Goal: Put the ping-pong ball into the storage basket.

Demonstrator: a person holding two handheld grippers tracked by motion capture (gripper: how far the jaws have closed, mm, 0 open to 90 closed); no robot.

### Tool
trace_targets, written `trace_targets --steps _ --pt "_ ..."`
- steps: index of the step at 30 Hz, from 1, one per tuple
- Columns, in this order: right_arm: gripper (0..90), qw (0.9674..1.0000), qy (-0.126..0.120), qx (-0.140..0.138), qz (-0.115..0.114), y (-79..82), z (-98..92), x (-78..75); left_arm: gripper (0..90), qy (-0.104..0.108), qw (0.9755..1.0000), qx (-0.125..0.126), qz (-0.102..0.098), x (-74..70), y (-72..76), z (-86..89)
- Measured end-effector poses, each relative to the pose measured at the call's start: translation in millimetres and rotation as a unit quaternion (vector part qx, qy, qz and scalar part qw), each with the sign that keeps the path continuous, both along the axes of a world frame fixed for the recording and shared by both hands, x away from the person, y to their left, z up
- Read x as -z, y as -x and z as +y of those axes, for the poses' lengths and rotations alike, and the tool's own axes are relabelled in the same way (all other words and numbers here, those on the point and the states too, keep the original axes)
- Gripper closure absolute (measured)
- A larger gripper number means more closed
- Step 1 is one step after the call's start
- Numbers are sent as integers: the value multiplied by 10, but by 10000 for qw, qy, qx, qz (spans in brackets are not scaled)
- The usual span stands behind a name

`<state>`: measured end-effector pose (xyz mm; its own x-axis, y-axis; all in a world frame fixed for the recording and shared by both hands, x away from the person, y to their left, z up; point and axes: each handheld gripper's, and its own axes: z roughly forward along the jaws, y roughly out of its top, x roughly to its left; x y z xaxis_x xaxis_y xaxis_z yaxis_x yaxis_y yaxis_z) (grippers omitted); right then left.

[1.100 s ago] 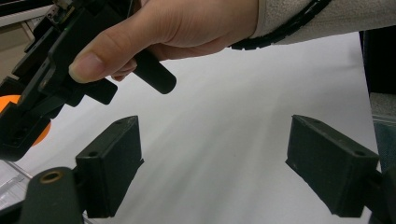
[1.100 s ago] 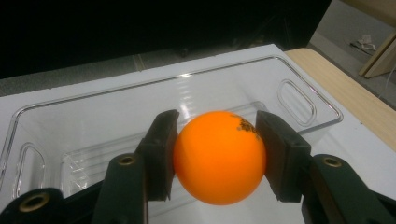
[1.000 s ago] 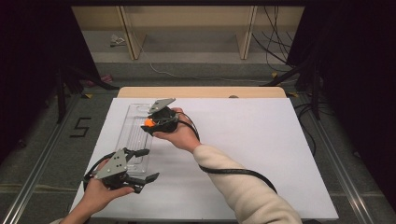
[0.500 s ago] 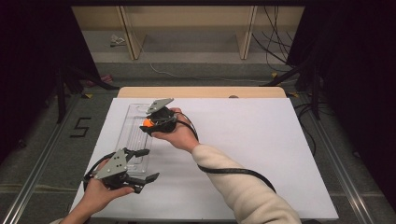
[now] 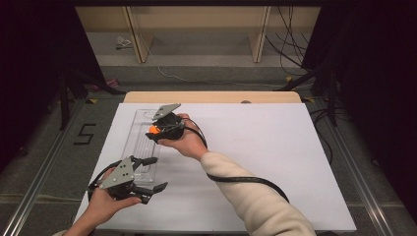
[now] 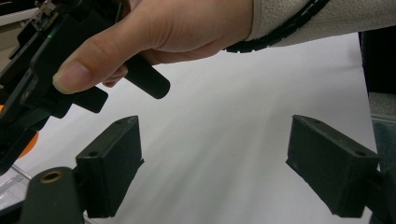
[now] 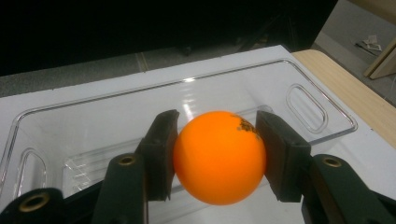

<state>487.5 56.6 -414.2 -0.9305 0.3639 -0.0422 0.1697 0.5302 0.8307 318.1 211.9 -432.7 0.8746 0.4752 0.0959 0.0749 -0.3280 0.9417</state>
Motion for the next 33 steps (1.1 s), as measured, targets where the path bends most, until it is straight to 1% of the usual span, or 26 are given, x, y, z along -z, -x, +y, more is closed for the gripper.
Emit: trace_targets --steps 33 --pt "513 9999 55 -108 20 -19 126 -1 177 -21 10000 19 -5 3 0 -1"
